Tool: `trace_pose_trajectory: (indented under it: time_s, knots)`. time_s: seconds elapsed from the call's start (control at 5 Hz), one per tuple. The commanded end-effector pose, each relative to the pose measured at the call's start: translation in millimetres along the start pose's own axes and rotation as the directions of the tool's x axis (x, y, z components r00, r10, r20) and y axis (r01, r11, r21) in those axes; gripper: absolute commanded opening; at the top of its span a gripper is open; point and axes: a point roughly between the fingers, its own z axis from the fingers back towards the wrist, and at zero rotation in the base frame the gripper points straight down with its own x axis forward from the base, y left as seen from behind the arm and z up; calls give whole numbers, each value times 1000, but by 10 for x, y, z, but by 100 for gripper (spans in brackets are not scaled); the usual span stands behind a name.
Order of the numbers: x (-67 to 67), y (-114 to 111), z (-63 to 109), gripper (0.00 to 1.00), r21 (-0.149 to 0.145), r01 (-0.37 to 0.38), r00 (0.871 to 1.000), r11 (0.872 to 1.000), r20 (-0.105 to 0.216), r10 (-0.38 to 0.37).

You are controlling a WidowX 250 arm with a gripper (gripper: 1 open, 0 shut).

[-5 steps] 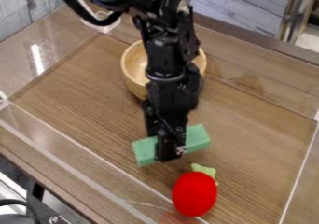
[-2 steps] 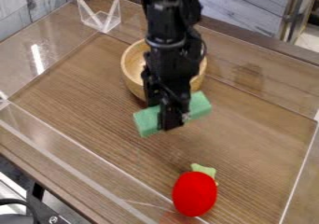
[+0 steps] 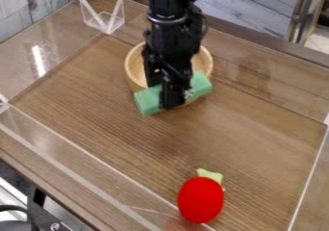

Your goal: Put the green stick in the brown bowl

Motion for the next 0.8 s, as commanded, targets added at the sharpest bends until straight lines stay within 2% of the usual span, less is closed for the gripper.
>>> trace_pose_trajectory:
  time_s: [0.0, 0.6]
  knots:
    - [136, 220, 110, 0, 58, -19, 998, 998, 55, 16]
    - [198, 374, 33, 0, 78, -51, 996, 996, 78, 45]
